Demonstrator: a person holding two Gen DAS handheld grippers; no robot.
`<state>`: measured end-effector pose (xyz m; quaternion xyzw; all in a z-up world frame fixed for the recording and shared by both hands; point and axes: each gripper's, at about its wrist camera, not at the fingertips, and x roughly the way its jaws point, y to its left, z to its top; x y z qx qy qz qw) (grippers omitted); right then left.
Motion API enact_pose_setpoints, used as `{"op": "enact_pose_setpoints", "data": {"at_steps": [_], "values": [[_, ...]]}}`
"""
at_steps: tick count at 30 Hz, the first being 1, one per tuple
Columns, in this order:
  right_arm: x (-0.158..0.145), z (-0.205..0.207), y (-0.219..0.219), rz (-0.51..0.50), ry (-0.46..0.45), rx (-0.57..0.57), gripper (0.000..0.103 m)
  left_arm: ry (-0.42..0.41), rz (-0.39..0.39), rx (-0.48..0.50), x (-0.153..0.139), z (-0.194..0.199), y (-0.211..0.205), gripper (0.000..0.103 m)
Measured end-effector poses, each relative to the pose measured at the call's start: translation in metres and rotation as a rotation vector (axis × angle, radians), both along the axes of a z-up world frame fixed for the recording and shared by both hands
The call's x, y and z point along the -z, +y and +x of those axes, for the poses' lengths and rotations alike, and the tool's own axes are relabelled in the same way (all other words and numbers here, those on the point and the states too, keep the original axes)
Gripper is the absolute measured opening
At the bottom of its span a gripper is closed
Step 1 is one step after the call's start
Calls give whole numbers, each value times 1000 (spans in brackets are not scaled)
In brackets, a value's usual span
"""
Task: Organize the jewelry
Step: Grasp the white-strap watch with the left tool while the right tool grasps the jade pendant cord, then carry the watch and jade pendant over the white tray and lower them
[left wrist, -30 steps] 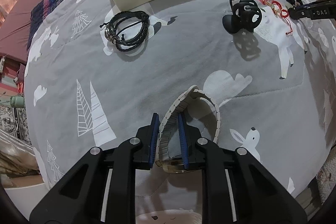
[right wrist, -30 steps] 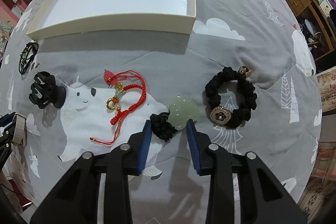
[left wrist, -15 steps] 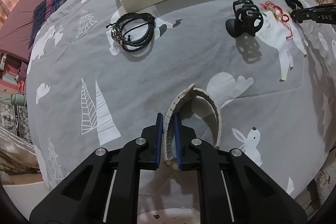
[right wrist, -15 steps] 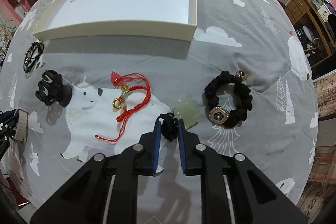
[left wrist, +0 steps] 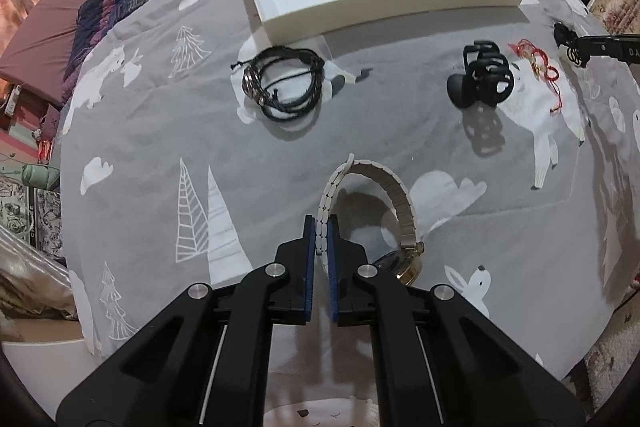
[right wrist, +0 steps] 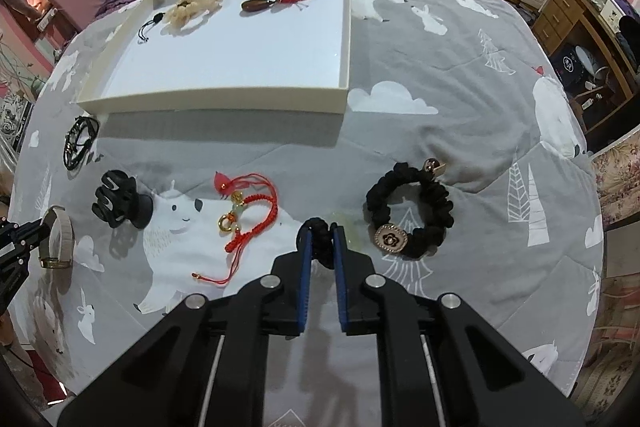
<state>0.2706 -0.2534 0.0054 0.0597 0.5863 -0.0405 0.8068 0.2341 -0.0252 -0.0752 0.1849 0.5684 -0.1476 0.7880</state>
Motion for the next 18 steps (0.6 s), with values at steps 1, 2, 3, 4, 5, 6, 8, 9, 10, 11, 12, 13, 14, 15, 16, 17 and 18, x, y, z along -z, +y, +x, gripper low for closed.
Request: {"op": "enact_pose_setpoints", "data": {"at_steps": [1, 2, 3, 4, 5, 6, 8, 9, 10, 11, 12, 13, 14, 15, 16, 17, 18], "values": [[-2, 0, -1, 0, -4, 2, 11, -4, -1, 0, -2, 1, -2, 4], [-2, 1, -2, 1, -7, 3, 11, -7, -2, 0, -3, 2, -1, 4], [-4, 0, -3, 1, -11, 5, 11, -8, -6, -2, -4, 3, -2, 4], [-5, -1, -4, 2, -14, 5, 11, -13, -10, -2, -6, 3, -3, 4], [-7, 0, -5, 3, -16, 5, 11, -19, -14, -4, -8, 4, -3, 4], [-9, 0, -6, 5, -21, 7, 11, -23, -17, -5, -11, 4, -4, 4], [-12, 2, -8, 8, -31, 12, 11, -32, -26, -5, -17, 6, -5, 4], [-15, 3, -10, 11, -37, 15, 11, -37, -28, -7, -19, 7, -3, 4], [-17, 4, -11, 15, -43, 17, 11, -44, -28, -8, -23, 8, -2, 4], [-20, 6, -11, 16, -49, 17, 11, -53, -28, -10, -30, 7, 2, 4], [-23, 7, -12, 17, -55, 18, 11, -60, -28, -9, -34, 9, 2, 4], [-28, 10, -13, 21, -65, 20, 11, -68, -29, -10, -39, 13, 0, 4], [-31, 12, -13, 22, -71, 21, 11, -75, -31, -11, -45, 17, -1, 4], [-35, 15, -13, 23, -79, 22, 11, -85, -33, -11, -51, 22, -3, 4], [-38, 19, -13, 25, -85, 21, 11, -94, -36, -9, -55, 26, -6, 4], [-44, 25, -13, 26, -93, 20, 11, -101, -42, -7, -60, 32, -8, 4], [-47, 29, -12, 26, -97, 20, 11, -106, -54, -9, -66, 41, -11, 4]]}}
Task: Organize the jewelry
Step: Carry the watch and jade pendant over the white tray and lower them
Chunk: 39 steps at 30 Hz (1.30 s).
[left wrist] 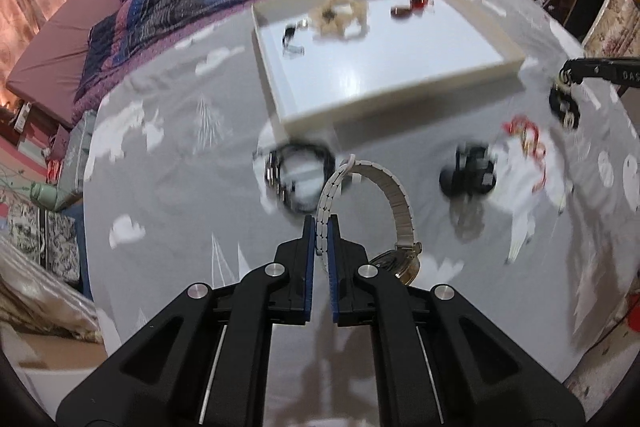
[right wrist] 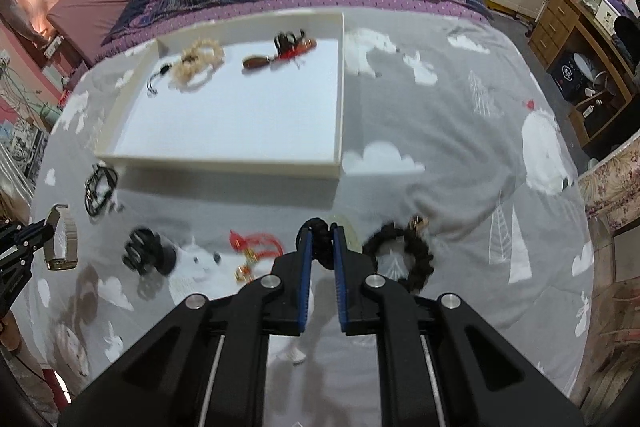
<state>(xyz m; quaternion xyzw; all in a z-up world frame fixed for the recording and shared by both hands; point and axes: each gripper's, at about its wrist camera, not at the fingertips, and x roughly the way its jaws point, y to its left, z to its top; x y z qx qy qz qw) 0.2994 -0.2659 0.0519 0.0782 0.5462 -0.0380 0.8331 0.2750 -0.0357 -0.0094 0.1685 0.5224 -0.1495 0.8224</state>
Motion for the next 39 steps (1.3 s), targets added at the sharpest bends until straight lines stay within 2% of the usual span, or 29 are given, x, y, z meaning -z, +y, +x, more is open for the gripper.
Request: {"op": "enact_pose_setpoints", "data": {"at_steps": [6, 10, 14, 20, 25, 30, 39], "values": [[-15, 43, 7, 10, -29, -5, 11, -33, -49, -37, -20, 56, -11, 4], [-15, 85, 15, 8, -31, -14, 11, -32, -60, -52, -17, 96, -25, 4], [-4, 122, 25, 2, -23, -28, 11, -27, -68, -79, -5, 138, -36, 5], [30, 165, 32, -25, 0, -21, 11, 6, -86, -109, 32, 194, -51, 5], [48, 184, 31, -96, 3, -6, 10, 23, -96, -134, 53, 220, -61, 5], [57, 195, 30, -123, 8, -2, 10, 22, -84, -144, 65, 237, -67, 5], [76, 208, 30, -98, 25, 15, 10, 18, -39, -160, 79, 249, -72, 4]]}}
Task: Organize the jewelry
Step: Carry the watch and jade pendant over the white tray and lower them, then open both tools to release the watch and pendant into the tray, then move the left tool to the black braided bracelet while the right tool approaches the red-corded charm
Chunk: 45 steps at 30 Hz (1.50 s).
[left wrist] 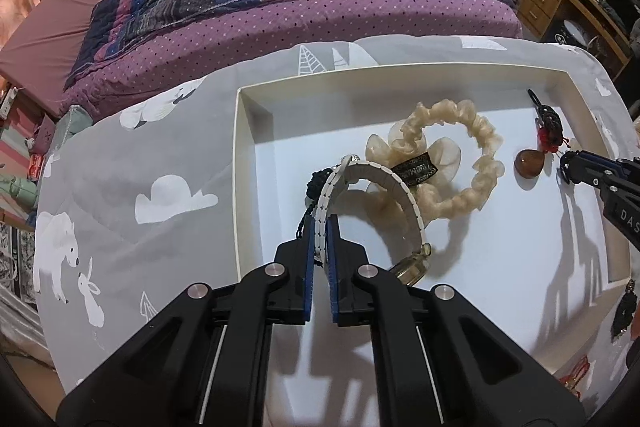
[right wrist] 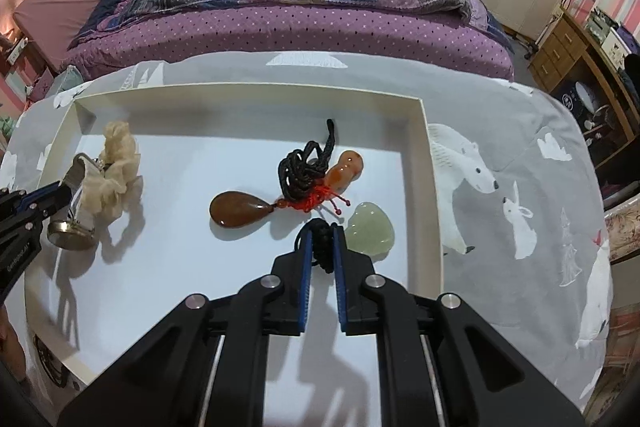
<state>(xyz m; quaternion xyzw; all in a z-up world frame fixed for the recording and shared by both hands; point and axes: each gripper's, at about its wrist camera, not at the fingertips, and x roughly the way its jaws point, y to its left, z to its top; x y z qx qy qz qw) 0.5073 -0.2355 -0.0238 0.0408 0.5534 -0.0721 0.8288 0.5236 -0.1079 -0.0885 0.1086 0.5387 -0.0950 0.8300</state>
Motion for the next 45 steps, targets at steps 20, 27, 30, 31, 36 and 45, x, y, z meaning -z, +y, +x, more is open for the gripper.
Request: {"op": "enact_pose_setpoints", "data": {"at_steps": [20, 27, 30, 31, 36, 45], "values": [[-24, -22, 4, 62, -53, 5, 49, -68, -37, -29, -37, -33, 15, 70], [-73, -59, -8, 15, -172, 64, 91, -174, -115, -55, -85, -71, 40, 100], [-87, -80, -16, -17, -203, 92, 94, -184, -152, -69, -98, -89, 54, 100], [-89, -85, -17, -23, -207, 97, 94, -193, -158, -76, -101, -97, 59, 100], [-101, -130, -23, -9, -257, 104, 94, -244, -174, -86, -111, -137, 77, 100], [-112, -192, -29, -12, -259, 70, 94, -264, -198, -97, -100, -183, 105, 100]]}}
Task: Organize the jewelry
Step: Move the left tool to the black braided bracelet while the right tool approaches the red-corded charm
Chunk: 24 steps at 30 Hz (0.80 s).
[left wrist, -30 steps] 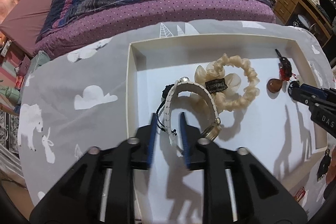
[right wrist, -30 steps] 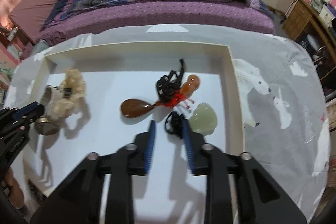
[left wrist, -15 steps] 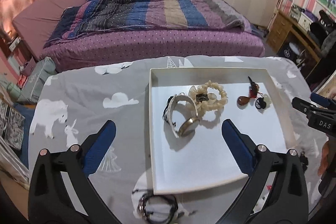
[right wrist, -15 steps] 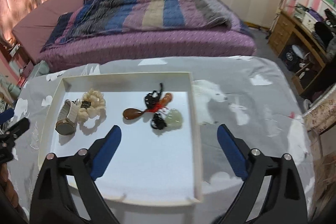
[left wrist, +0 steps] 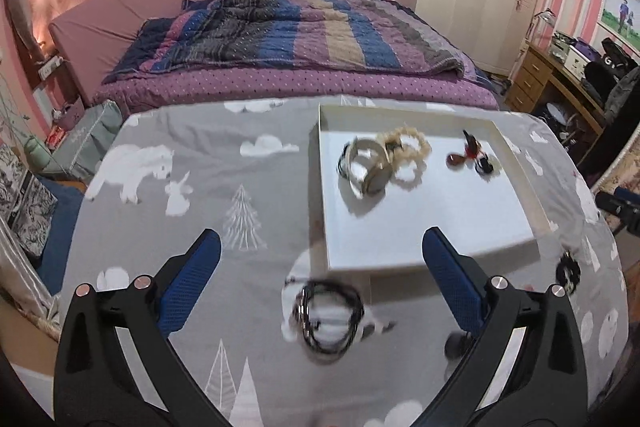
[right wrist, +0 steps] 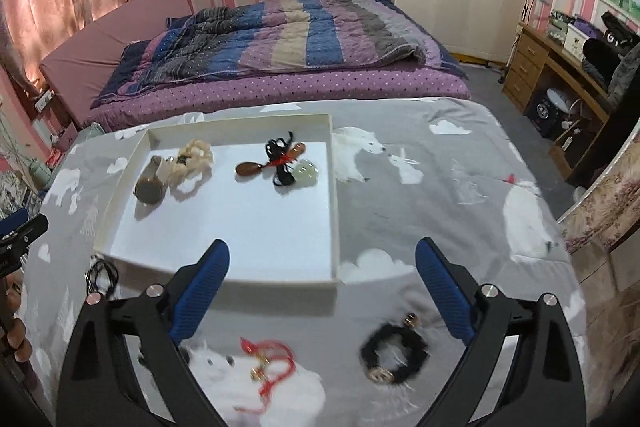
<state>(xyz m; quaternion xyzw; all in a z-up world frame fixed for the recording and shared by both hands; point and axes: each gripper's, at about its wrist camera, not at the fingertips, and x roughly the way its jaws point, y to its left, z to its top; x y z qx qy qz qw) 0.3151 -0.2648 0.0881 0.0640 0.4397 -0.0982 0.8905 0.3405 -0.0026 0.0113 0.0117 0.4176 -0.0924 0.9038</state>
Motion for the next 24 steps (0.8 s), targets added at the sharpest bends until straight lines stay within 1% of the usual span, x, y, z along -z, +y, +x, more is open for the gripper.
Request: {"op": "enact_pose_setpoints", "data": {"at_steps": [3, 6, 7, 9, 11, 13, 15, 17, 20, 22, 24], "values": [[-5, -13, -3, -43, -1, 8, 94, -3, 25, -8, 8, -15, 3, 100], [-10, -24, -6, -77, 4, 8, 94, 53, 54, 45, 17, -22, 1, 100], [-11, -27, -7, -85, 1, 12, 94, 52, 85, 45, 18, -27, 0, 100], [-15, -35, -7, -114, -11, 7, 94, 41, 115, 40, 19, -32, 0, 100], [-19, -41, -8, -123, -28, 5, 94, 36, 124, 28, 17, -36, 3, 100], [-23, -48, -11, -108, -58, 19, 94, 37, 124, 13, 14, -38, 6, 100], [-26, -54, -17, -70, -69, 22, 94, 40, 108, -1, 12, -41, 10, 100], [-25, -58, -20, -64, -73, 35, 94, 47, 90, -3, 11, -43, 13, 100], [-19, -62, -21, -67, -57, 31, 94, 44, 71, -16, 11, -47, 18, 100], [-13, -63, -18, -74, -40, 25, 94, 46, 87, -22, 13, -49, 19, 100], [-2, -63, -14, -87, 9, 10, 94, 50, 99, -21, 15, -50, 18, 100]]}}
